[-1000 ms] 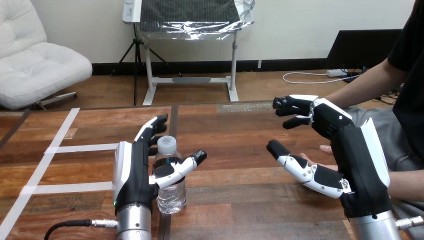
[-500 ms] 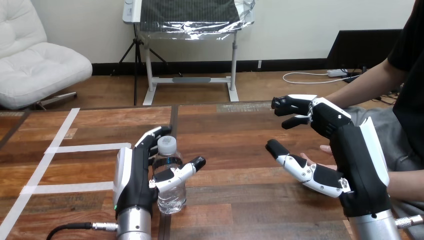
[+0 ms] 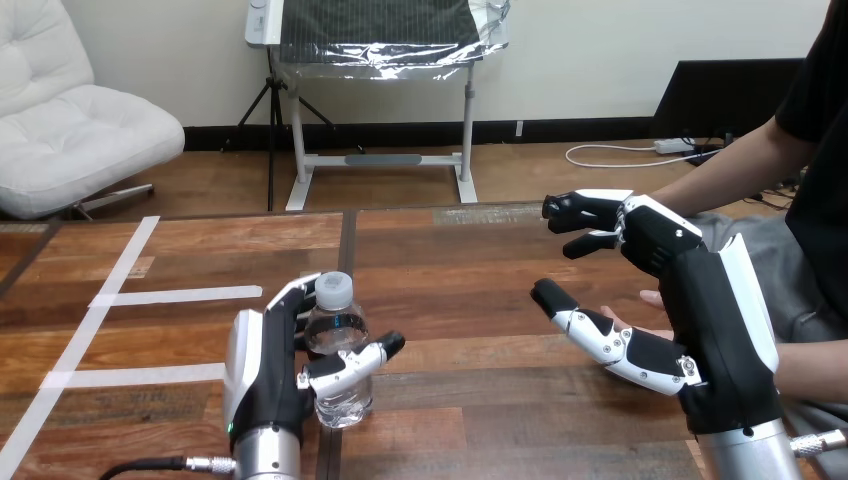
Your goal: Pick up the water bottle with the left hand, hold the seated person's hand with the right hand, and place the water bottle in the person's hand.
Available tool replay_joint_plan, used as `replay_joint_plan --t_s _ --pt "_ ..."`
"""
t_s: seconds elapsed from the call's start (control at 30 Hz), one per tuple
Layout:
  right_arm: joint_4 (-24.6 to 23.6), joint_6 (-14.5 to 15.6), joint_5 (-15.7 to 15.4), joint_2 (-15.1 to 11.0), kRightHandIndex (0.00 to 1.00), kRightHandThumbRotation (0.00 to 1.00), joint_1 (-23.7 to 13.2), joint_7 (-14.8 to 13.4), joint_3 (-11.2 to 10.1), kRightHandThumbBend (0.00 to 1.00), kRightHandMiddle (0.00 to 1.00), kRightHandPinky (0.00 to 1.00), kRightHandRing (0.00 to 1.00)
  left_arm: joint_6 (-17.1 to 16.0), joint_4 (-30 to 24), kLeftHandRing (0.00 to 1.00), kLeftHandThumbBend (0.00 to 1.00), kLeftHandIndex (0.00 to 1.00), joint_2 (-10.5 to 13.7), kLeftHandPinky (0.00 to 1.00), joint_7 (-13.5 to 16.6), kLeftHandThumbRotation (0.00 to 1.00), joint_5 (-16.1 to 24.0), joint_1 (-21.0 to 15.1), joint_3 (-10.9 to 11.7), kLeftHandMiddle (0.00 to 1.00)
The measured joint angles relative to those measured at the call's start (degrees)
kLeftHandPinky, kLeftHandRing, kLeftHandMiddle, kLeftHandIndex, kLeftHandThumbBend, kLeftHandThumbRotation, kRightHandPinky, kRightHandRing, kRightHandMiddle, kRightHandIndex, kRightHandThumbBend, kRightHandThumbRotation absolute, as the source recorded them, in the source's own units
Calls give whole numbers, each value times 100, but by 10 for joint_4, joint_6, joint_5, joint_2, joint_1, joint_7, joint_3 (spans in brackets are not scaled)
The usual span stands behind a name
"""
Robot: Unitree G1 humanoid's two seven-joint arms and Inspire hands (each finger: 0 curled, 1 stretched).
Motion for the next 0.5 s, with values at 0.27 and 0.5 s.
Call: replay_joint_plan --t_s 0.27,0.5 --pt "0 0 0 0 66 2 0 2 0 55 72 57 68 1 17 73 84 75 2 68 3 21 3 -1 -1 75" --pt "0 0 1 0 66 2 0 3 0 55 72 58 68 8 23 73 84 75 4 68 4 21 6 -1 -2 75"
